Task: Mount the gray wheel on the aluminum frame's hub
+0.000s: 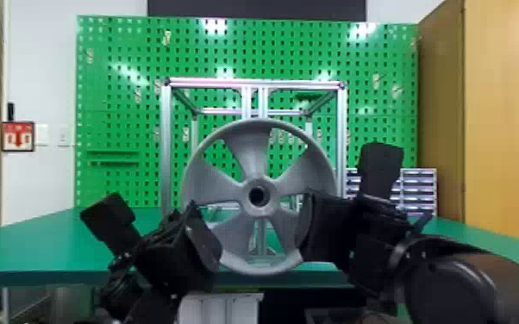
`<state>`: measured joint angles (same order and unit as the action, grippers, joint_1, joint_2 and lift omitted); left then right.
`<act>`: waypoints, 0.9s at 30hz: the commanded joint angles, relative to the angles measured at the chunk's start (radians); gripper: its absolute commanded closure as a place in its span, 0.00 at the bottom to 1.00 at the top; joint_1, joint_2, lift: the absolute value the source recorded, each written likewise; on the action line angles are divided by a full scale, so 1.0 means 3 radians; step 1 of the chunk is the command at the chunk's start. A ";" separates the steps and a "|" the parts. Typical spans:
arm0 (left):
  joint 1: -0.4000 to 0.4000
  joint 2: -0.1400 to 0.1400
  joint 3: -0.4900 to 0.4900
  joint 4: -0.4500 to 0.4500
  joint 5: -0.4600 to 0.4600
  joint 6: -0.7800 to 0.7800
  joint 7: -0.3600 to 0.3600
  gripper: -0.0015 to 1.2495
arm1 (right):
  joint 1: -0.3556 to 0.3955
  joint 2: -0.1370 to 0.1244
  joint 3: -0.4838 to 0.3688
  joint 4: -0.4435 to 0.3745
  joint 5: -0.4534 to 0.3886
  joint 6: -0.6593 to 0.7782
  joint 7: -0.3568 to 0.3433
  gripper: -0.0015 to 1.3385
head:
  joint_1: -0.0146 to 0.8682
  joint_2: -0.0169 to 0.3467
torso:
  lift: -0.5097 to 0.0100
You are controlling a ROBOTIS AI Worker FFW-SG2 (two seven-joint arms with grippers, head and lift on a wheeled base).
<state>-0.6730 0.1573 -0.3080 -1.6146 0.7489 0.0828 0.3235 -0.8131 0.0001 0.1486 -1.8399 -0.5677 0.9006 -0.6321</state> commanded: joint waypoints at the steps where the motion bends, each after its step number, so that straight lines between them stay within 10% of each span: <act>1: -0.0037 -0.0003 -0.0006 0.0034 -0.0037 -0.0005 0.0000 0.66 | -0.0025 0.0003 -0.0030 0.0053 0.0000 -0.0001 0.0011 0.78 | 0.01 0.06 | 0.02; 27: -0.0129 -0.0023 0.0035 0.0167 -0.0247 0.0000 0.0057 0.66 | -0.0143 0.0003 -0.0122 0.0355 -0.0025 -0.0026 0.0133 0.78 | 0.01 0.06 | 0.02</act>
<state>-0.7066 0.1503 -0.3006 -1.5701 0.6828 0.0818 0.3245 -0.8517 0.0001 0.1170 -1.7443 -0.5752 0.8933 -0.5979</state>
